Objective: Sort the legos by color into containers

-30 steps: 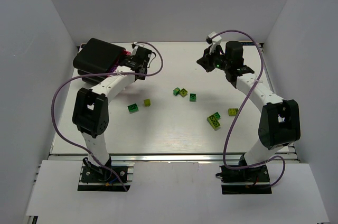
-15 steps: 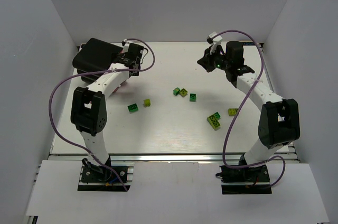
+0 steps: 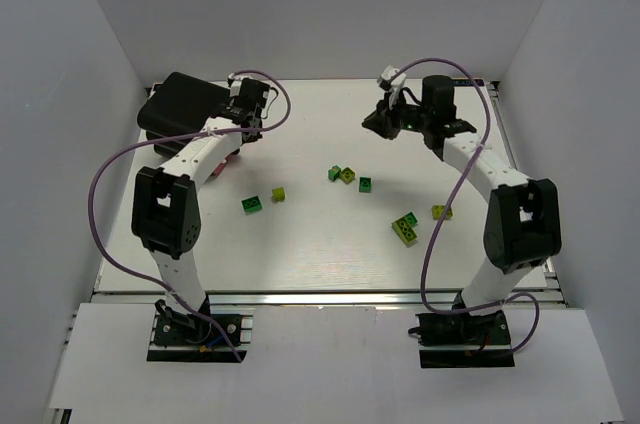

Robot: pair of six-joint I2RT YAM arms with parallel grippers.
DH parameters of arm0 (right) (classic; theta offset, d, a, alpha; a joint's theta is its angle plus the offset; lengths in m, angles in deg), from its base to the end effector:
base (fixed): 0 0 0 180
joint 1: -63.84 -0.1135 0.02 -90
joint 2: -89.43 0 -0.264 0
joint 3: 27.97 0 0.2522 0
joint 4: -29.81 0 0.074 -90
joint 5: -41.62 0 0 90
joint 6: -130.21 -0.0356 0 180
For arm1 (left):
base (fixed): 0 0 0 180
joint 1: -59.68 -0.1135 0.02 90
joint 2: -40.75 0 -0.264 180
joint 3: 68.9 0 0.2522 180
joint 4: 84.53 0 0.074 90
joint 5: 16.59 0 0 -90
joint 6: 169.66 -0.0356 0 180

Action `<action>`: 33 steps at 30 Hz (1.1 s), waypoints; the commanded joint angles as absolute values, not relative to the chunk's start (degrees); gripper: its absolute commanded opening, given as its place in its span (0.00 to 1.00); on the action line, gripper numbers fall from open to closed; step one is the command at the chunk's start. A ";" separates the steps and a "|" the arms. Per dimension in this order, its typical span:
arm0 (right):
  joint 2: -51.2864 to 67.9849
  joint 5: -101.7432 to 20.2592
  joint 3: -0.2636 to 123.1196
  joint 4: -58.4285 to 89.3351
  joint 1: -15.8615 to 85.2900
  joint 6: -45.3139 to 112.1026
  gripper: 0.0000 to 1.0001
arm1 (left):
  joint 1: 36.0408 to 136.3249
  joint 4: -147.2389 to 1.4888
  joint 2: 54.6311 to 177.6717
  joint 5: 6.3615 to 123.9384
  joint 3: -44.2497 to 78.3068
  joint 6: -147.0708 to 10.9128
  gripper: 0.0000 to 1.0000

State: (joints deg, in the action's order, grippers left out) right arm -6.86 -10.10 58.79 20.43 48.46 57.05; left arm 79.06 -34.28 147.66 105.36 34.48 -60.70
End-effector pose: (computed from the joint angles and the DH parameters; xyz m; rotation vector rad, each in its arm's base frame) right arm 0.3741 0.1258 0.3011 -0.9373 1.6211 0.6142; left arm 0.3931 -0.1183 0.2665 -0.2111 2.3472 0.3825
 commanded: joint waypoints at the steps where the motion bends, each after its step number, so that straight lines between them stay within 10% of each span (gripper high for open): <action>1: -13.37 1.96 64.45 16.14 46.27 69.78 0.29 | 78.84 -31.67 140.77 99.87 34.69 -50.69 0.52; 5: -20.75 6.37 70.77 16.92 42.93 71.68 0.49 | 77.62 -32.35 134.97 95.83 29.34 -41.99 0.77; 33: -17.27 1.63 64.81 19.22 40.55 67.45 0.48 | 79.19 -41.51 152.98 122.36 34.50 -29.21 0.66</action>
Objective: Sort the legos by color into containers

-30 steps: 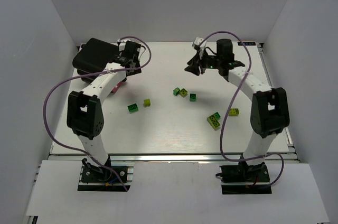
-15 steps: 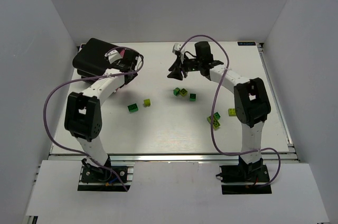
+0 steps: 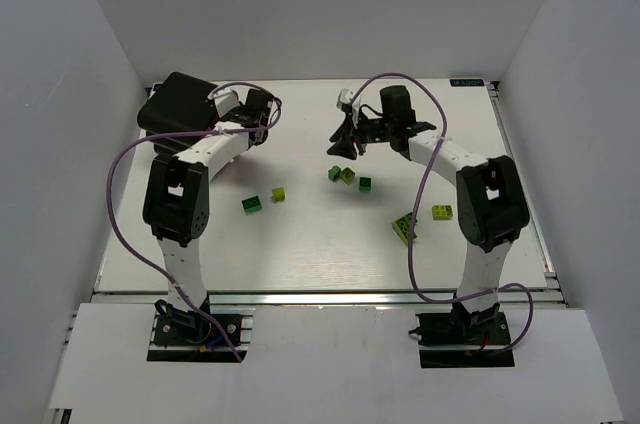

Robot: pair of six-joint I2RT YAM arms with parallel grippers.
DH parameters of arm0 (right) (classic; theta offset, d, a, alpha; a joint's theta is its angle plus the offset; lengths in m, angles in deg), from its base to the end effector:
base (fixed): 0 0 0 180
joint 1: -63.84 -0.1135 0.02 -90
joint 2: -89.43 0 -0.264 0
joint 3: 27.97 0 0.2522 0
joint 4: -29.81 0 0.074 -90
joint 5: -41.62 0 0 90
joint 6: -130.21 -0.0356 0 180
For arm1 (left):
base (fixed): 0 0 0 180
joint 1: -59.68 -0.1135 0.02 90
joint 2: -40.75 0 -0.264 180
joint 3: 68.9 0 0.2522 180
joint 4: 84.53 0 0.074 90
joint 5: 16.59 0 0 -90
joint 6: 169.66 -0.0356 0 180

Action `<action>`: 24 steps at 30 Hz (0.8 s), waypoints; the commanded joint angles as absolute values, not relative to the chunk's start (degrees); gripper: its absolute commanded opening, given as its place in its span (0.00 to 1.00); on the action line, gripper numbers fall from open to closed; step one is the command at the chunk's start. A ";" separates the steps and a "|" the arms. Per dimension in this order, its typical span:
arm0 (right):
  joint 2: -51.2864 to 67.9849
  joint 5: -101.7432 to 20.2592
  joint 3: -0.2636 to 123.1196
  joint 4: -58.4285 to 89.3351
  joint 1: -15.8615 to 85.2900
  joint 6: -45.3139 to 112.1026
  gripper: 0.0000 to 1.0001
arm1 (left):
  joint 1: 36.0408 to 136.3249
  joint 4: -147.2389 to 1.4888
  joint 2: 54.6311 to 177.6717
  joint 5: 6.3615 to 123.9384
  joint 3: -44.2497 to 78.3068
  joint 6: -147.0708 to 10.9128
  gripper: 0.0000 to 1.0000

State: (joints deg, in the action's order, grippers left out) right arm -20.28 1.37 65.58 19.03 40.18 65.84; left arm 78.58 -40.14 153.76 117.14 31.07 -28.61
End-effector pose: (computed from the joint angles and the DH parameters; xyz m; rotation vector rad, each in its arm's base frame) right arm 0.3900 0.2006 0.2479 -1.2742 1.4906 0.8545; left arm 0.4078 -0.1136 0.2155 -0.8705 2.0748 0.3606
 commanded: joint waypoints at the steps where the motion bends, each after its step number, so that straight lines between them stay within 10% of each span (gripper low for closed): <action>1: -17.18 1.45 64.72 18.78 40.90 67.63 0.48 | 79.20 -40.81 153.76 123.67 35.03 -29.30 0.65; 24: -15.25 1.36 61.91 20.27 43.71 66.49 0.46 | 82.09 -39.40 150.61 117.71 32.40 -27.90 0.23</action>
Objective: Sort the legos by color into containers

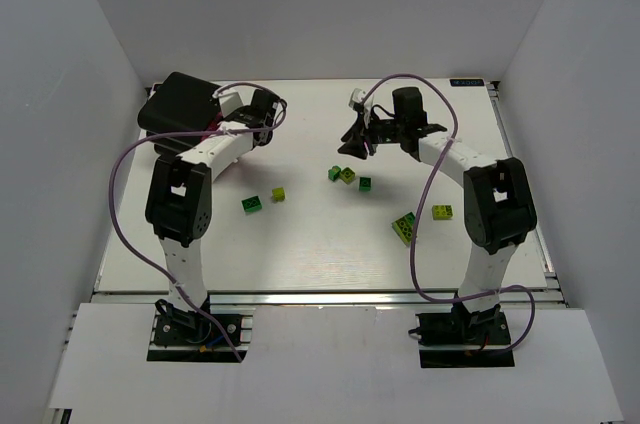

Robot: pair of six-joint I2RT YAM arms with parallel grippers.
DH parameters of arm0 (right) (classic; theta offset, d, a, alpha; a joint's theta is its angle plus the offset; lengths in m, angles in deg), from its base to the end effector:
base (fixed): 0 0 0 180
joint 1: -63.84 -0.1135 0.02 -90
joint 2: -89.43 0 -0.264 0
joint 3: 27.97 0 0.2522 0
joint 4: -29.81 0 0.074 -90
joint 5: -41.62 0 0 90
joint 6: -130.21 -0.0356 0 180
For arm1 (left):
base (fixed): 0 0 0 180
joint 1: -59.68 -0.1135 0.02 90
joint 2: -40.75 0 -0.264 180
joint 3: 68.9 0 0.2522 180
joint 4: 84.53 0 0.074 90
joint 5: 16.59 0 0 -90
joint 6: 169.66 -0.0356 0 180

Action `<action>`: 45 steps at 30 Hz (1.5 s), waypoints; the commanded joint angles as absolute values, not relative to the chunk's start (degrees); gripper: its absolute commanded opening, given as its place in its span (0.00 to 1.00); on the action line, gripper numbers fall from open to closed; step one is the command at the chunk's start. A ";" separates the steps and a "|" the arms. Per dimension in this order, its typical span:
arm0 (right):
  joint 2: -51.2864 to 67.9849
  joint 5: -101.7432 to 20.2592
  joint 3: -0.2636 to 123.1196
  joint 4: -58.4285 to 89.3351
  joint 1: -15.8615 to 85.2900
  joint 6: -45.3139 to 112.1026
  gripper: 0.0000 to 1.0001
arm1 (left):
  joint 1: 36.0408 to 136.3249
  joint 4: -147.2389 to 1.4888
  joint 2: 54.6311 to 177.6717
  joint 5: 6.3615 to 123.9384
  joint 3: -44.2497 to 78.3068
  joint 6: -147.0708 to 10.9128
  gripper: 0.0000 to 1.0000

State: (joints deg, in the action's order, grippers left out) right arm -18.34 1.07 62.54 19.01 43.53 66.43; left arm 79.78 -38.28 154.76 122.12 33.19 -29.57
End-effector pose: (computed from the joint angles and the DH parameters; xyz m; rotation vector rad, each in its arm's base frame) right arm 0.3912 0.1736 0.2444 -1.2301 1.5346 0.8131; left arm 0.4089 -0.1211 0.2197 -0.8372 2.0362 0.4508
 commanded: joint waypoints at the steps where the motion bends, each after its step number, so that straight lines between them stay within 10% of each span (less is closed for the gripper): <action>1: -15.16 1.45 61.73 20.35 43.80 66.31 0.46 | 82.10 -39.22 150.70 116.66 32.75 -27.72 0.23; 14: -13.49 1.45 59.36 20.79 43.80 66.40 0.57 | 87.37 -36.58 151.93 113.40 34.86 -25.17 0.25; 19: -12.96 2.33 58.92 20.09 43.98 67.28 0.73 | 87.90 -36.23 150.88 113.05 35.38 -26.74 0.79; 22: -12.70 2.42 58.48 19.39 44.24 67.89 0.70 | 87.90 -38.33 148.94 109.54 35.12 -31.31 0.83; 25: -12.44 2.51 58.39 18.25 44.59 68.42 0.64 | 87.90 -40.97 145.97 103.57 33.46 -37.02 0.80; 30: -11.38 2.33 57.16 17.54 45.47 68.42 0.61 | 87.90 -43.52 140.34 92.68 27.49 -43.43 0.23; 32: -10.68 2.16 56.37 17.54 45.99 68.34 0.62 | 87.90 -44.31 136.83 87.32 23.10 -44.93 0.18; 39: -9.36 0.40 54.96 17.11 46.26 67.98 0.69 | 87.90 -42.65 127.85 77.55 12.37 -49.33 0.62; 45: -9.71 -1.36 54.79 16.23 46.18 67.02 0.78 | 88.42 -37.81 130.03 79.64 10.87 -47.41 0.74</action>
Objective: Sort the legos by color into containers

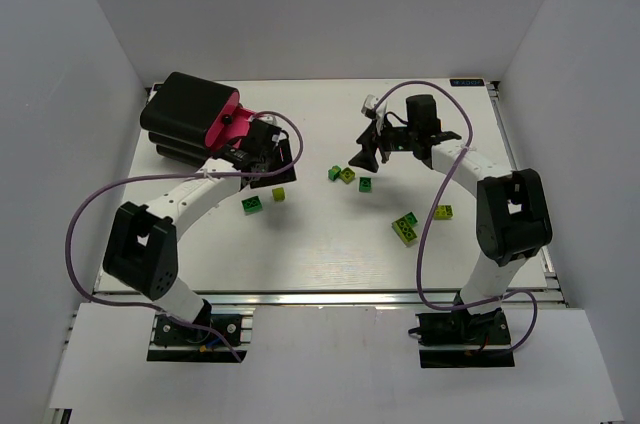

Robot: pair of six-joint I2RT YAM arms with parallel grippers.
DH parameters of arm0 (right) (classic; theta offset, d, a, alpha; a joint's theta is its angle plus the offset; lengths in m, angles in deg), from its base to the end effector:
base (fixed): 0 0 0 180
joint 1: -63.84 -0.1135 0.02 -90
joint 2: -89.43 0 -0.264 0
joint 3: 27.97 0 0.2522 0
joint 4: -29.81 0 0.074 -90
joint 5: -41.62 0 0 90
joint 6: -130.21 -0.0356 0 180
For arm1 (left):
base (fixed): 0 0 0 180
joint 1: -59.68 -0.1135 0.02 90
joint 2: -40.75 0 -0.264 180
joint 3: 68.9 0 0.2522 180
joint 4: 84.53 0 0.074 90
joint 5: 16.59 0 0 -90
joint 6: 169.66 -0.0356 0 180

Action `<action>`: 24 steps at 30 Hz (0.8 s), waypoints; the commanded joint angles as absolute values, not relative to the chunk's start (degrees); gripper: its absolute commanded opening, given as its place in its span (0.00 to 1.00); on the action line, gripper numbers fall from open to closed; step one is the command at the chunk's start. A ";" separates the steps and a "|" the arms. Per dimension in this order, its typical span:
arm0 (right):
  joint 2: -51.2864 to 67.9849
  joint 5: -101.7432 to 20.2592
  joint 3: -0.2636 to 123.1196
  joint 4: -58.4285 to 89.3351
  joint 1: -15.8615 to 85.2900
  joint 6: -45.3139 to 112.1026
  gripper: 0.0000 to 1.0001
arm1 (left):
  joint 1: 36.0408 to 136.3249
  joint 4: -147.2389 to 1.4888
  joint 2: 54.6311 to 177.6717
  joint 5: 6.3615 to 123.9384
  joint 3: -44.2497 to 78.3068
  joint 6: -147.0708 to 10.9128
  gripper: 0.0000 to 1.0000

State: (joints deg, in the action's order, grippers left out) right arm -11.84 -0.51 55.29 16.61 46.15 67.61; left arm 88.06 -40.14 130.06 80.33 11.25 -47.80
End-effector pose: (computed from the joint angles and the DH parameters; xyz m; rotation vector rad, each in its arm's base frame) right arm 0.3684 0.1452 0.2437 -1.1952 1.6103 0.7677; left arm 0.2931 -0.1534 0.2494 -0.1266 2.5155 -0.2844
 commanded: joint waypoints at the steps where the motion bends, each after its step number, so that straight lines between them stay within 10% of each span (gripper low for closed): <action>1: -9.71 -1.54 54.79 16.14 46.26 66.84 0.78 | 88.42 -37.90 130.65 79.91 10.78 -47.05 0.74; 14: -7.87 -3.56 54.44 13.85 46.53 67.01 0.78 | 88.95 -37.73 143.75 87.47 16.05 -44.50 0.71; 21: -7.51 -3.73 53.73 13.68 46.79 67.28 0.77 | 89.47 -39.13 143.32 87.21 15.96 -44.33 0.26; 24: -7.51 -3.73 53.82 13.32 46.88 67.89 0.76 | 89.48 -39.13 140.87 85.64 17.01 -47.21 0.23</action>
